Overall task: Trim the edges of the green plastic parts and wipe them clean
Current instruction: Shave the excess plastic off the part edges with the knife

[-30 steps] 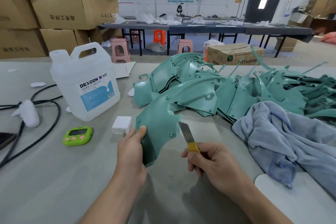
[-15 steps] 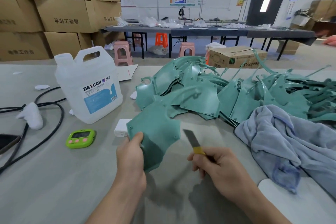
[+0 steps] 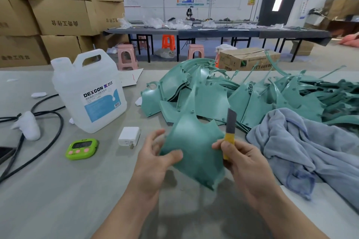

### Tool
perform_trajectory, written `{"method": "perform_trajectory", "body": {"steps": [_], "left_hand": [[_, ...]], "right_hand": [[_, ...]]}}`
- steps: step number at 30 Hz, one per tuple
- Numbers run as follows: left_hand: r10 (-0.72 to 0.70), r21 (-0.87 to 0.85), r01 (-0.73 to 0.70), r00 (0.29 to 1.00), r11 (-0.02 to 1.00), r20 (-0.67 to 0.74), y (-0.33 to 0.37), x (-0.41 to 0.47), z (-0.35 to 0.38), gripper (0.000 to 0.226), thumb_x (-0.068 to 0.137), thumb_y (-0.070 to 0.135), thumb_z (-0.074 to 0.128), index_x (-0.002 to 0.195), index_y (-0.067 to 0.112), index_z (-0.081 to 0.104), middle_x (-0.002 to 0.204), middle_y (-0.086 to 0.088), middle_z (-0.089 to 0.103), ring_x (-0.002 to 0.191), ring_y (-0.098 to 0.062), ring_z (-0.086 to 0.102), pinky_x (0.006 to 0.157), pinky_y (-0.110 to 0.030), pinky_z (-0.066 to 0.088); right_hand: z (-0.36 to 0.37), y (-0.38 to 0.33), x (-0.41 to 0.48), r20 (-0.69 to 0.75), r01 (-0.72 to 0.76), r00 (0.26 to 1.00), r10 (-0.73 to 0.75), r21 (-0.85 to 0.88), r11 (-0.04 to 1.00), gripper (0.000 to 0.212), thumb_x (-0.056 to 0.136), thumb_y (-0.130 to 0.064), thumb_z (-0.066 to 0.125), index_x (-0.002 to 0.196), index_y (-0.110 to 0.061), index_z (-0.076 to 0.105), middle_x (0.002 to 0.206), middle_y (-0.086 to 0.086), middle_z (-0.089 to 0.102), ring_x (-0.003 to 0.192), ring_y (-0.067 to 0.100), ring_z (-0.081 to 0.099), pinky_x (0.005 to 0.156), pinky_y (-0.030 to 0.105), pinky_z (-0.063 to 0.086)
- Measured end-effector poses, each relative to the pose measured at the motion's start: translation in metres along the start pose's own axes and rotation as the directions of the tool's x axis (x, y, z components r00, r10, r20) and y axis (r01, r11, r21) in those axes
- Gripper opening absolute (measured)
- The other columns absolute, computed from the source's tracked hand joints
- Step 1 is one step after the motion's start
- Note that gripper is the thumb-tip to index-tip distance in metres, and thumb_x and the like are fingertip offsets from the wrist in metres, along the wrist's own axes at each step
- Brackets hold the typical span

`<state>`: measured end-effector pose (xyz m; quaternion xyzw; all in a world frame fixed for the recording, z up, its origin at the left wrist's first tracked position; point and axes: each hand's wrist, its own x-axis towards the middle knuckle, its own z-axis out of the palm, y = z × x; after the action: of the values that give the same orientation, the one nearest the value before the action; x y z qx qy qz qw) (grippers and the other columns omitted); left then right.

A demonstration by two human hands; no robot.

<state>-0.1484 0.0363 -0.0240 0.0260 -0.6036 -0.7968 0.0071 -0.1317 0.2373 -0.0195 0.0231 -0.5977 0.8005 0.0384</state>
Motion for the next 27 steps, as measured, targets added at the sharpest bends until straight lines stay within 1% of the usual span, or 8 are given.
{"method": "perform_trajectory", "body": {"steps": [4,7,13,17,21,23,26,27], "left_hand": [[-0.035,0.08,0.02,0.98,0.997,0.197,0.006,0.0,-0.008,0.039,0.082,0.037,0.075,0.12,0.026,0.071,0.116,0.0,0.075,0.107,-0.019,0.072,0.08,-0.029,0.055],[-0.109,0.062,0.098,0.972,0.993,0.208,0.001,-0.004,0.0,0.023,0.08,0.018,0.075,0.102,0.021,0.079,0.103,-0.012,0.077,0.094,-0.025,0.075,0.071,-0.028,0.059],[0.147,-0.066,-0.147,0.989,0.987,-0.005,0.007,0.002,-0.005,0.025,0.078,0.015,0.071,0.1,0.023,0.08,0.107,-0.007,0.077,0.098,-0.018,0.073,0.077,-0.022,0.058],[0.195,-0.06,-0.192,0.98,0.98,0.05,0.006,0.003,-0.01,0.031,0.075,0.019,0.072,0.103,0.03,0.079,0.113,-0.003,0.076,0.105,-0.017,0.071,0.087,-0.027,0.056],[0.261,0.132,-0.285,0.95,0.95,0.17,0.004,0.0,-0.007,0.031,0.081,0.01,0.077,0.103,0.032,0.079,0.104,0.001,0.078,0.097,-0.012,0.072,0.078,-0.019,0.055],[0.273,0.102,-0.292,0.947,0.951,0.172,0.005,-0.003,-0.004,0.029,0.08,0.012,0.077,0.103,0.03,0.08,0.103,0.0,0.078,0.095,-0.012,0.073,0.077,-0.019,0.056],[0.289,0.092,-0.301,0.949,0.949,0.124,0.002,-0.002,-0.004,0.032,0.079,0.01,0.077,0.101,0.033,0.08,0.101,0.002,0.078,0.095,-0.01,0.073,0.077,-0.018,0.055],[0.292,0.115,-0.305,0.949,0.945,0.117,0.002,0.0,-0.005,0.034,0.082,0.007,0.076,0.102,0.034,0.08,0.102,0.003,0.078,0.097,-0.01,0.072,0.078,-0.017,0.055]], "right_hand": [[-0.016,-0.011,0.001,0.209,0.154,0.975,-0.075,-0.392,0.907,0.016,0.087,-0.023,0.068,0.081,-0.017,0.081,0.084,0.0,0.077,0.081,0.005,0.066,0.077,0.014,0.048],[-0.014,-0.008,0.0,0.193,0.123,0.98,-0.048,-0.402,0.907,0.018,0.084,-0.029,0.067,0.08,-0.018,0.081,0.084,-0.002,0.077,0.081,0.005,0.065,0.077,0.014,0.047],[-0.023,-0.008,0.007,-0.175,0.1,0.965,-0.193,-0.435,0.895,0.034,0.1,-0.017,0.057,0.069,-0.014,0.071,0.057,0.014,0.065,0.052,0.017,0.051,0.057,0.029,0.042],[-0.014,-0.001,0.001,-0.065,0.089,0.989,-0.136,-0.475,0.876,0.035,0.103,-0.023,0.054,0.071,-0.019,0.069,0.047,0.012,0.056,0.044,0.018,0.042,0.048,0.023,0.036],[-0.004,0.005,-0.003,0.035,0.033,0.999,-0.017,-0.533,0.846,0.035,0.098,-0.032,0.054,0.07,-0.016,0.067,0.042,0.006,0.051,0.04,0.016,0.039,0.047,0.024,0.035],[-0.007,0.004,-0.001,-0.015,-0.035,0.999,0.033,-0.647,0.761,0.034,0.098,-0.027,0.055,0.069,-0.014,0.065,0.042,0.0,0.048,0.039,0.012,0.039,0.049,0.029,0.034],[-0.016,-0.002,0.002,-0.156,-0.119,0.987,-0.042,-0.879,0.462,0.031,0.092,-0.026,0.058,0.067,-0.008,0.061,0.043,-0.003,0.048,0.04,0.008,0.041,0.05,0.031,0.037],[-0.019,-0.004,0.002,-0.168,-0.119,0.984,-0.062,-0.871,0.476,0.033,0.092,-0.026,0.058,0.065,-0.007,0.061,0.042,-0.003,0.047,0.039,0.008,0.04,0.048,0.029,0.034]]}}
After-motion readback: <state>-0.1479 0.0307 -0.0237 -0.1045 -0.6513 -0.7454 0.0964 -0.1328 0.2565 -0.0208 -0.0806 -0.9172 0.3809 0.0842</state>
